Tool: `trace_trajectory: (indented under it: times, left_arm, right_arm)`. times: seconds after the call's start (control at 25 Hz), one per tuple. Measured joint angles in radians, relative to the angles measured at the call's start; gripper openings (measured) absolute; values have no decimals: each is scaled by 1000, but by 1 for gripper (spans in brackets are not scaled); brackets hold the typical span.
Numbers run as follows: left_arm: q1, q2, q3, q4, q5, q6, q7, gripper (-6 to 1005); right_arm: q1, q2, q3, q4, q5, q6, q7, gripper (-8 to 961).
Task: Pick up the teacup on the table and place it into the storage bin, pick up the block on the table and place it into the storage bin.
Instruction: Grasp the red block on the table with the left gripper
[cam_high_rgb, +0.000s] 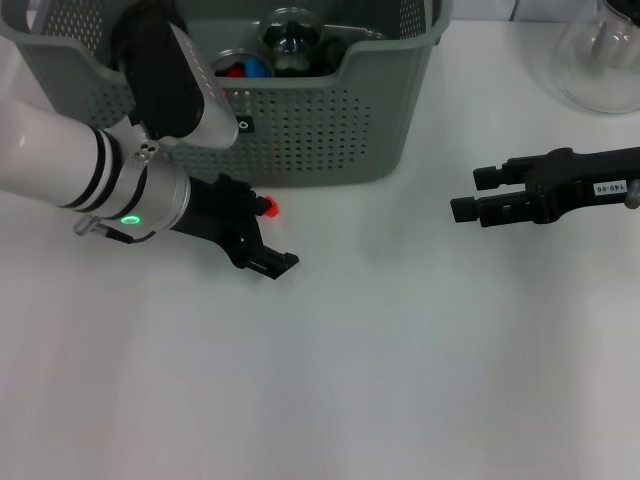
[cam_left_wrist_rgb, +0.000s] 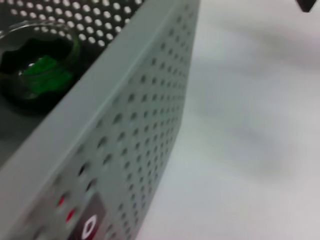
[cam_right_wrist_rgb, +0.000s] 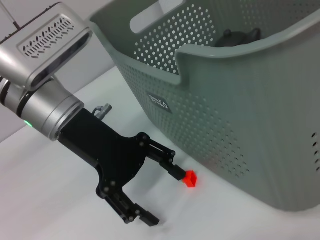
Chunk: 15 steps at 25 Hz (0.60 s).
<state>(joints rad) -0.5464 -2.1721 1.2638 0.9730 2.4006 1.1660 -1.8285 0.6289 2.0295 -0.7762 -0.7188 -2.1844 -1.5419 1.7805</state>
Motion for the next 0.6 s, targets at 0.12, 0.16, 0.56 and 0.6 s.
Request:
trace_trajectory:
  times: [0.12, 0.16, 0.56, 0.6]
  left_arm:
    - [4, 0, 2, 22, -6, 13, -3, 860]
    - [6, 0, 0, 28, -9, 13, -7, 860]
    - [5, 1, 7, 31, 1, -15, -90, 860]
    - [4, 0, 9, 31, 2, -16, -97, 860]
  right_arm:
    - [0, 0, 0, 0, 0, 0, 0, 795]
    - [0, 0, 0, 0, 0, 0, 0, 795]
    - [0, 0, 0, 1, 0, 0, -2, 795]
    - [0, 0, 0, 1, 0, 0, -2, 795]
